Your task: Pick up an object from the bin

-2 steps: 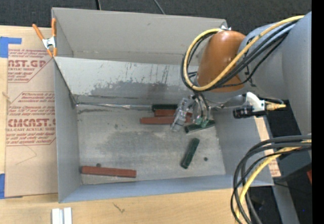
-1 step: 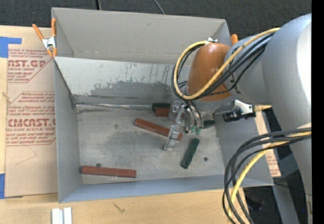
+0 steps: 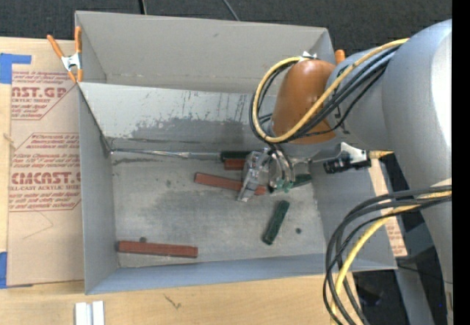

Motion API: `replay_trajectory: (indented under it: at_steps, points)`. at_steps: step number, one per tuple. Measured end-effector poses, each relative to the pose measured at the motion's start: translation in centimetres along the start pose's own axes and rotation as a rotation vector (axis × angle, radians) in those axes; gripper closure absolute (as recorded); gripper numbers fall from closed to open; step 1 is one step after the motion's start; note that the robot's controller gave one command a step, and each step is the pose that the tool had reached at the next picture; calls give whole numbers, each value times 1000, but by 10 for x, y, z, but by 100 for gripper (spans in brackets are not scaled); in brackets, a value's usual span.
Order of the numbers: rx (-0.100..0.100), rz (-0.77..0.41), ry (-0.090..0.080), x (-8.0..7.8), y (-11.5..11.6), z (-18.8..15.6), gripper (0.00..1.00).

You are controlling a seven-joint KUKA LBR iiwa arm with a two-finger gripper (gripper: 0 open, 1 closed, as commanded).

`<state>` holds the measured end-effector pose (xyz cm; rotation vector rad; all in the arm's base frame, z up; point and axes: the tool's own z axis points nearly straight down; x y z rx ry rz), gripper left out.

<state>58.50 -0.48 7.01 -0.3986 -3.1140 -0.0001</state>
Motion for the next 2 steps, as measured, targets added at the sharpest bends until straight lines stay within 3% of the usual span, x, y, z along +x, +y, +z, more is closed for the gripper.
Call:
replay_trajectory:
  at_steps: [1,2]
  points:
    - [0,0,0,0,0,0,100]
    - [1,-25,3,8,11,-52,100]
